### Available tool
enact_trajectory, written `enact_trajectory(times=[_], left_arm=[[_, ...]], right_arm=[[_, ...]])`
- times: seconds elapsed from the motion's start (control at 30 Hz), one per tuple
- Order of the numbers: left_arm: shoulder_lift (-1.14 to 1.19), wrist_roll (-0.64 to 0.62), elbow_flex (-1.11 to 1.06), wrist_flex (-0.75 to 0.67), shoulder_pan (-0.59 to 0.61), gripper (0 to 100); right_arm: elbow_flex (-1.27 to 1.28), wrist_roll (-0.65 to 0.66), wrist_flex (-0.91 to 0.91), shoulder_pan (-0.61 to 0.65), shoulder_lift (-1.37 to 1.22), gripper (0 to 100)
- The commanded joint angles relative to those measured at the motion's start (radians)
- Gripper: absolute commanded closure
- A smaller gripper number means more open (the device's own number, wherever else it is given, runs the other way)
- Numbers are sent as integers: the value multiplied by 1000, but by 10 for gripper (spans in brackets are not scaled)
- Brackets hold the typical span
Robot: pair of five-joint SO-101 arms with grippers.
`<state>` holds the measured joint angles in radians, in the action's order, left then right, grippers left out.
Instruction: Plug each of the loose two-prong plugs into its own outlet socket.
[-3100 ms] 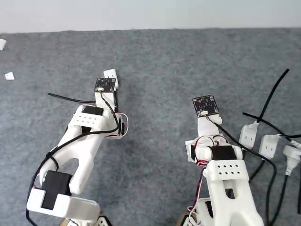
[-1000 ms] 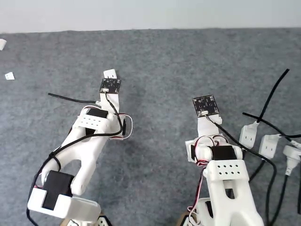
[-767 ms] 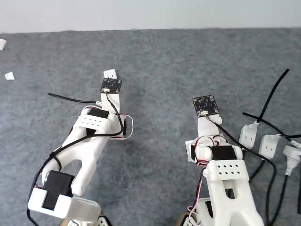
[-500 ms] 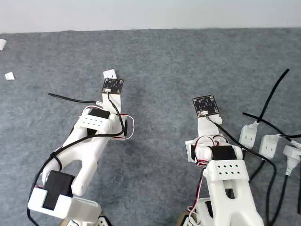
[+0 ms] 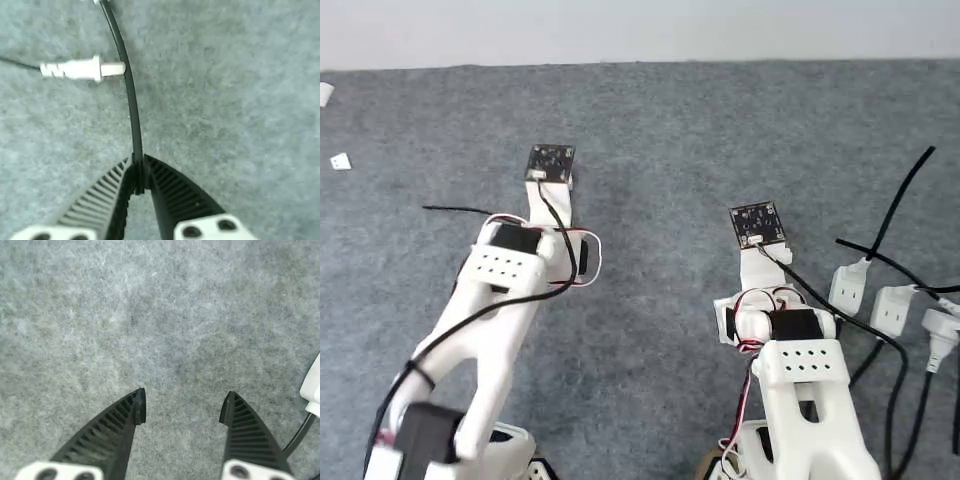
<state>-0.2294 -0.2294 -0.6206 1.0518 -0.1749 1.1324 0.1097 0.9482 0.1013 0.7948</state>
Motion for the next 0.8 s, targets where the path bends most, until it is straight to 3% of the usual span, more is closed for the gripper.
enact_trajectory(times=[0.0,0.13,0.37,0.5,0.77], left_arm=[[-135,6,54,46,2,990],[-236,6,94,91,2,990],[-284,12,298,290,3,990],[-287,20,332,316,20,990],[-287,172,555,523,20,990]], right_arm=[[14,12,-54,4,24,758],[15,12,-59,4,25,758],[17,12,-59,4,25,758],[17,12,-59,4,25,758],[17,12,-59,2,25,758]])
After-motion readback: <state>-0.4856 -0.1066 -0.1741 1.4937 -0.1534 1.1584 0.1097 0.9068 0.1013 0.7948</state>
